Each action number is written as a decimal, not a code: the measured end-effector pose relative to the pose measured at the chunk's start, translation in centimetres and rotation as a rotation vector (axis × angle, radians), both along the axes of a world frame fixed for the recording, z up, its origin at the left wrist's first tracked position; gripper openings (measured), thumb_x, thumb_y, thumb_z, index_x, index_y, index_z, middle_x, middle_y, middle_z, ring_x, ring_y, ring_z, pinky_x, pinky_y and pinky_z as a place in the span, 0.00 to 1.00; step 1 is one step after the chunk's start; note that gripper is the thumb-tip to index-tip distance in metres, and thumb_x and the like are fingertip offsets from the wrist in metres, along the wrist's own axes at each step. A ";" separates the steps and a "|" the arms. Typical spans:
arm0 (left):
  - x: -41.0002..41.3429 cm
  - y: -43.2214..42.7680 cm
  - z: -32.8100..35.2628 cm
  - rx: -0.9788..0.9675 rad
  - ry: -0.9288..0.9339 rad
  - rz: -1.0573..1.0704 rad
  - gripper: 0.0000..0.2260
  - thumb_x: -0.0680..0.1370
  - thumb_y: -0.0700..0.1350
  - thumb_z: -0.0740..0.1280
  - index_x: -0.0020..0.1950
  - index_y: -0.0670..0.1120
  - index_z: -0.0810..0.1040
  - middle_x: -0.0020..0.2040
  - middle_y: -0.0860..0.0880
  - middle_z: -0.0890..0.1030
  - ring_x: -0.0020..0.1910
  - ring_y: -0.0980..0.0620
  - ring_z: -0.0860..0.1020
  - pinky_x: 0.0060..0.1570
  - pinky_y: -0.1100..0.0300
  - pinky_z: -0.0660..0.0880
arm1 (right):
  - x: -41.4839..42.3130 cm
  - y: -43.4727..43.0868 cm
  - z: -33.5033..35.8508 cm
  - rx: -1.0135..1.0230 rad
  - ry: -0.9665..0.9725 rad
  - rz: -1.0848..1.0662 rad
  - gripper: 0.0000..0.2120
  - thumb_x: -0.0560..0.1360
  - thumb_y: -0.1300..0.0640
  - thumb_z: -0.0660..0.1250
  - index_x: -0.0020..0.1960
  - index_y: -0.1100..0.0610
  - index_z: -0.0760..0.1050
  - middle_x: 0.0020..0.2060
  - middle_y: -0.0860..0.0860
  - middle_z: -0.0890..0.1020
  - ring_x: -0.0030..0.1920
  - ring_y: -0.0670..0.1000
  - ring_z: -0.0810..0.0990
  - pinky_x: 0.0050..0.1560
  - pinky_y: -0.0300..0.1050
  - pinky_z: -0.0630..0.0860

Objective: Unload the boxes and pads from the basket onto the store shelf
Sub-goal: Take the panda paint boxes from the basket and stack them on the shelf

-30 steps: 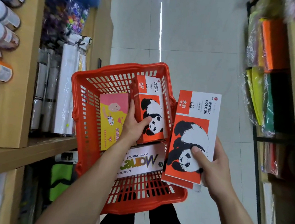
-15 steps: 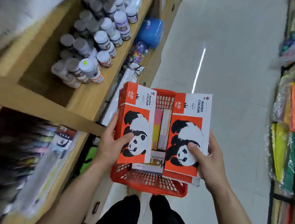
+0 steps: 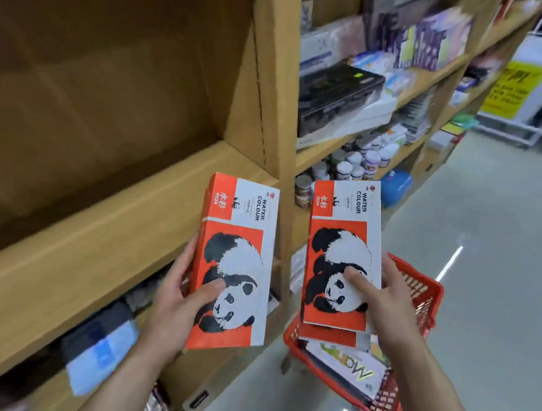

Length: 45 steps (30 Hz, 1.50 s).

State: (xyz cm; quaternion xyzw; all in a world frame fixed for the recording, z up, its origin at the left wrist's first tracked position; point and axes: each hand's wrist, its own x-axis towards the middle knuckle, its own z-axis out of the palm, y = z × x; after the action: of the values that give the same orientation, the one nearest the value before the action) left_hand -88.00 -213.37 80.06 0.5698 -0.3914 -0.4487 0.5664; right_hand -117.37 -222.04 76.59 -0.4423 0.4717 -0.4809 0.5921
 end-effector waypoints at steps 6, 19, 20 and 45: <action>7.3 6.8 3.6 -0.052 0.037 0.143 0.34 0.69 0.43 0.79 0.68 0.70 0.73 0.61 0.55 0.84 0.57 0.49 0.84 0.44 0.57 0.82 | 8.6 0.6 7.4 -0.076 0.021 0.192 0.20 0.78 0.60 0.74 0.63 0.39 0.82 0.53 0.50 0.90 0.47 0.56 0.90 0.40 0.51 0.86; 13.9 6.8 7.1 -0.204 0.122 0.477 0.27 0.73 0.35 0.71 0.63 0.64 0.79 0.58 0.52 0.86 0.52 0.49 0.86 0.42 0.60 0.81 | 27.1 -11.8 10.0 0.026 0.303 0.553 0.06 0.76 0.53 0.76 0.50 0.50 0.81 0.39 0.42 0.90 0.40 0.43 0.88 0.40 0.40 0.82; 13.9 5.9 7.4 -0.212 0.133 0.485 0.27 0.71 0.36 0.72 0.63 0.64 0.80 0.58 0.51 0.86 0.52 0.49 0.86 0.41 0.60 0.81 | 27.5 -12.4 9.5 0.023 0.335 0.562 0.06 0.76 0.51 0.76 0.49 0.48 0.80 0.40 0.41 0.89 0.41 0.42 0.87 0.42 0.40 0.82; 9.2 -9.0 11.2 -0.115 0.116 0.405 0.11 0.76 0.43 0.72 0.59 0.48 0.82 0.52 0.46 0.88 0.48 0.46 0.87 0.42 0.54 0.82 | 19.2 -8.8 6.0 -0.091 0.042 0.480 0.34 0.76 0.32 0.60 0.79 0.44 0.68 0.70 0.46 0.79 0.66 0.44 0.79 0.48 0.33 0.79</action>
State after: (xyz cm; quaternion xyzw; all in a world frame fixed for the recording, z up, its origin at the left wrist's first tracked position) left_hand -78.79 -222.41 91.24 0.5766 -0.2607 -0.3349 0.6981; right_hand -98.17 -230.79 82.54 -0.5779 0.3430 -0.3380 0.6589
